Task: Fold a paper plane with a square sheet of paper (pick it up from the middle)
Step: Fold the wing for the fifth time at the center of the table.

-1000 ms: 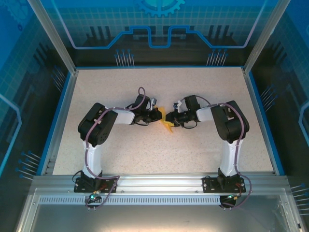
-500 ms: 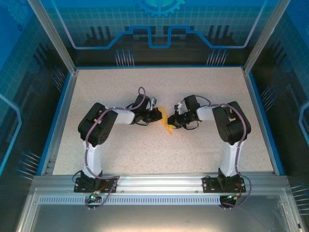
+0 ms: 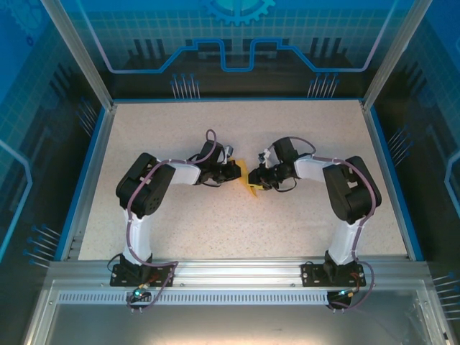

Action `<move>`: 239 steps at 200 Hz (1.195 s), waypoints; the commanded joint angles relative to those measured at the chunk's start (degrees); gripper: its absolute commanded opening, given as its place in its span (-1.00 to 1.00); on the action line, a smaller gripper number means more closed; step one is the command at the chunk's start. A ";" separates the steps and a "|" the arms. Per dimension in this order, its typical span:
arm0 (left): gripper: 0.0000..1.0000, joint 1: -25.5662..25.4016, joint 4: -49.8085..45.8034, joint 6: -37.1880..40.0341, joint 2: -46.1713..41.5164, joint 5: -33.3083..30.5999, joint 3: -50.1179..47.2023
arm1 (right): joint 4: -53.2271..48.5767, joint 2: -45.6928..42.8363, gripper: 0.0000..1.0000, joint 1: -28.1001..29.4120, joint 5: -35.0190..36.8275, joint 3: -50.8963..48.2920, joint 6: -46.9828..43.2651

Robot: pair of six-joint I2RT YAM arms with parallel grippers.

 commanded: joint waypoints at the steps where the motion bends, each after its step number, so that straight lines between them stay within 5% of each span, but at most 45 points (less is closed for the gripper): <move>1: -0.84 -0.17 -3.95 1.29 2.50 -2.46 -0.10 | -4.60 -1.61 -0.47 1.50 4.79 1.32 -1.89; 61: -0.84 -0.23 -3.41 0.80 2.06 -2.21 -0.30 | -7.08 0.69 -0.41 3.75 8.65 3.83 -2.82; 239: -0.81 -0.17 -4.32 1.23 1.60 -2.88 1.82 | -1.59 3.23 -0.87 1.65 3.70 -2.61 0.22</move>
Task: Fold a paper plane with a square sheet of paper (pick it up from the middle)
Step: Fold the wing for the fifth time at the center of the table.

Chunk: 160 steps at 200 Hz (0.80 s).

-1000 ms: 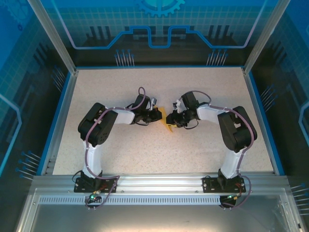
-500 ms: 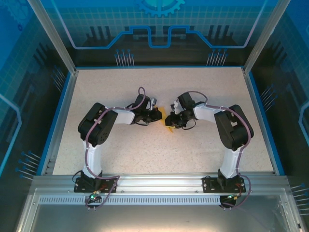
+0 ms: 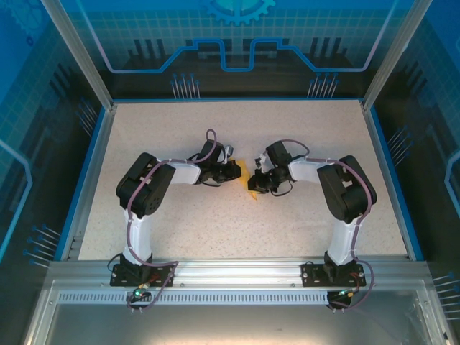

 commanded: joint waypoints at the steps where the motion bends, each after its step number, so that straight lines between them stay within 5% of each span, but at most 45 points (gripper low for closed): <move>1: -0.81 -0.21 -3.30 1.34 1.57 -2.86 1.26 | -0.91 0.89 -0.87 -1.14 -2.68 -2.19 1.38; 63: -0.72 -0.23 -2.23 1.49 -0.76 -1.29 1.72 | 6.54 3.55 -0.98 -4.66 -10.34 -5.03 6.33; 160: -0.49 -0.23 13.16 -2.71 -4.18 5.42 -6.74 | 16.85 4.95 -1.00 -5.11 -17.43 -5.89 14.74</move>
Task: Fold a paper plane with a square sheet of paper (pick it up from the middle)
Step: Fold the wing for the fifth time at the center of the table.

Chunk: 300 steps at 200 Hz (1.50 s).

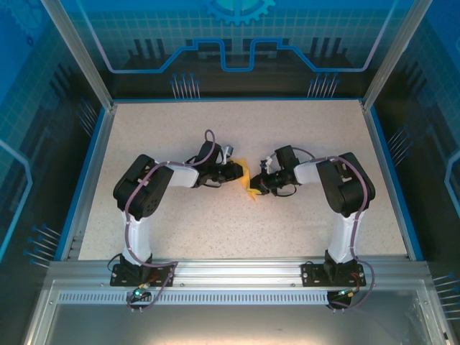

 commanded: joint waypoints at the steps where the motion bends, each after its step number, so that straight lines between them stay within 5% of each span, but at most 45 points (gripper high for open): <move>1: -0.48 -0.13 5.95 -1.51 -2.08 2.92 -2.30 | 2.75 1.28 -1.00 -0.60 -2.38 -0.92 2.91; 90: -0.36 -0.54 15.06 -2.11 -2.86 5.42 -6.96 | 2.59 2.94 -1.00 -1.36 -2.03 -1.37 4.51; 300: -0.75 -1.49 2.39 0.89 2.89 0.29 -1.46 | 2.15 5.42 -1.00 -2.23 -2.03 -2.08 6.85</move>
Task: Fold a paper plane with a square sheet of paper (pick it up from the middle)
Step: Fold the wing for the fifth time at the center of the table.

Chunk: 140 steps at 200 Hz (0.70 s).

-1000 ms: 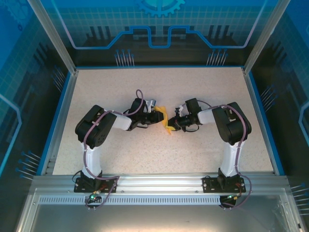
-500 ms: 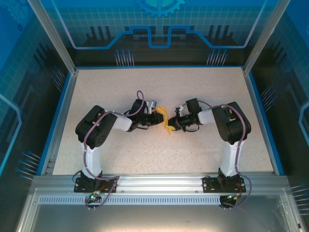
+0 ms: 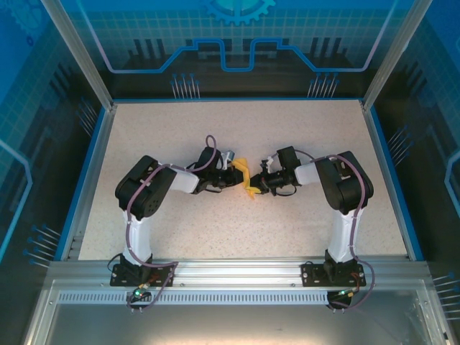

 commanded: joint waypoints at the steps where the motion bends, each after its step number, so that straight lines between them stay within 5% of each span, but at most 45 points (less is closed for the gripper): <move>1: -0.75 -0.42 -3.74 2.40 2.06 -2.15 2.09 | -3.77 3.56 -1.00 -1.08 2.21 -1.03 2.16; 79: -0.83 -1.81 -22.34 6.77 3.47 -8.74 9.04 | -9.35 0.19 -0.79 -1.13 4.17 0.63 -1.60; 140: -0.84 -2.47 -25.90 6.90 5.32 -9.73 11.42 | -15.86 -2.92 -0.66 0.13 7.06 1.92 -6.51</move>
